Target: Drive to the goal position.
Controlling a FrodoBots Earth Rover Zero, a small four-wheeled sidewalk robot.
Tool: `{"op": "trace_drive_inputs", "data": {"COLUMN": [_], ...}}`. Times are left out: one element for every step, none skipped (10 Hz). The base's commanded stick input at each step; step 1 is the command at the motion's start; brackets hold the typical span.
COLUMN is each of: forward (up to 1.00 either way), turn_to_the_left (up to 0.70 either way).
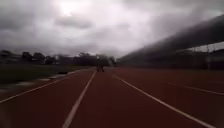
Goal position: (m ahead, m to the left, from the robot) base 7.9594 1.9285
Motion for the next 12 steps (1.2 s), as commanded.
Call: {"op": "trace_drive_inputs", "data": {"forward": [0.7,0.7,0.7,0.7,0.7,0.7,0.7,0.7,0.7,0.7,0.7,0.7], "turn_to_the_left": [0.0,0.0,0.0,0.0,0.0,0.0,0.0,0.0,0.0,0.0,0.0,0.0]}}
